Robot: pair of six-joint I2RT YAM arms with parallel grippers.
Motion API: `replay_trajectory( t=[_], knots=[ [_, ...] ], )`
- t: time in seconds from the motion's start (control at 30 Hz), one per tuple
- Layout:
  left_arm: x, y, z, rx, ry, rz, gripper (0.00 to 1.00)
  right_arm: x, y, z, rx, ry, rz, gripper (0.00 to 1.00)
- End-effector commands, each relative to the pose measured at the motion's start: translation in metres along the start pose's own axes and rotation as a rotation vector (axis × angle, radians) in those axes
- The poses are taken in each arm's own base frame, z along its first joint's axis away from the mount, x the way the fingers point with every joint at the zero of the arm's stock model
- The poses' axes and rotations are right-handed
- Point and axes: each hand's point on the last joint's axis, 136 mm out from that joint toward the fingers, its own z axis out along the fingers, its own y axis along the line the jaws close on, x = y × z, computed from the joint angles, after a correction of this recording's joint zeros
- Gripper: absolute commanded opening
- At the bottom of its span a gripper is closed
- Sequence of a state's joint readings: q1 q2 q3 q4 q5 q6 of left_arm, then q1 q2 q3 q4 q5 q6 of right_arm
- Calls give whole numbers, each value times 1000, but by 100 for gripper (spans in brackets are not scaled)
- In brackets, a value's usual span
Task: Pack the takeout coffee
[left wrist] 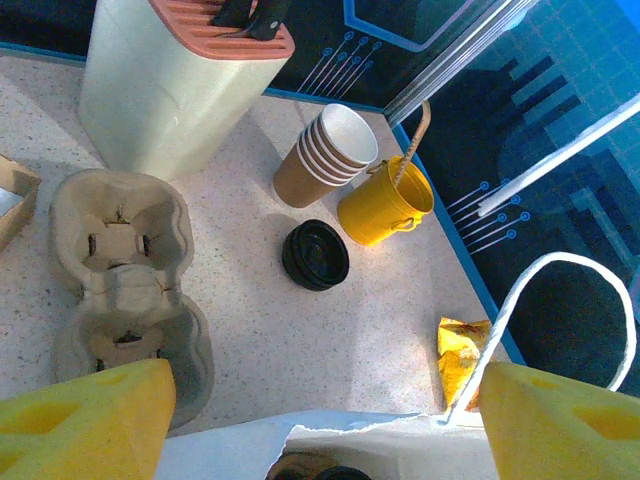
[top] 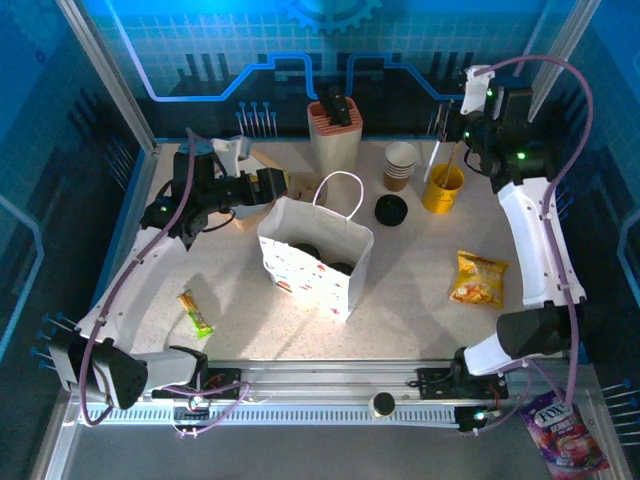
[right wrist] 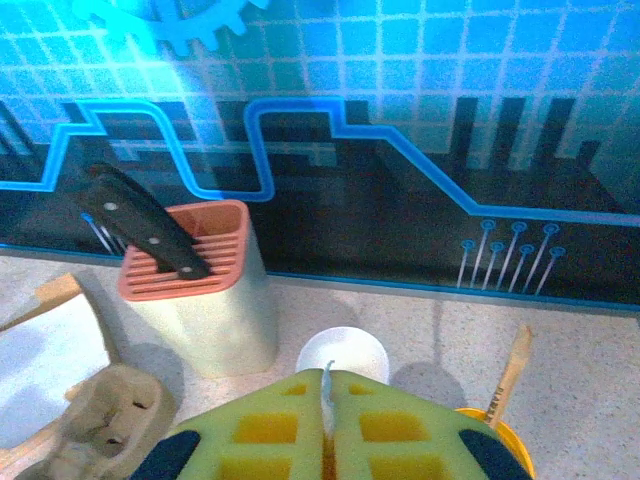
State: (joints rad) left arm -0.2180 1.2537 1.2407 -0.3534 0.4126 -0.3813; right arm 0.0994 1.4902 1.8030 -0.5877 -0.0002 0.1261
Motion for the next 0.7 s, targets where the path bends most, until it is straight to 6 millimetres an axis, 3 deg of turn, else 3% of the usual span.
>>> replay_trajectory(
  t=[0.0, 0.17, 0.37, 0.53, 0.67],
  knots=[
    [-4, -2, -9, -12, -24, 43, 80, -19, 29, -34, -51, -43, -65, 10],
    [-3, 0, -8, -19, -19, 48, 80, -33, 73, -77, -150, -86, -133, 10],
    [-4, 4, -10, -35, -26, 52, 80, -36, 126, -126, -313, -122, -201, 10],
    [-5, 7, -10, -48, -32, 51, 80, -31, 159, -158, -470, -121, -217, 10],
    [-7, 10, -11, -65, -41, 49, 80, -15, 191, -170, -629, -65, -240, 10]
  ],
)
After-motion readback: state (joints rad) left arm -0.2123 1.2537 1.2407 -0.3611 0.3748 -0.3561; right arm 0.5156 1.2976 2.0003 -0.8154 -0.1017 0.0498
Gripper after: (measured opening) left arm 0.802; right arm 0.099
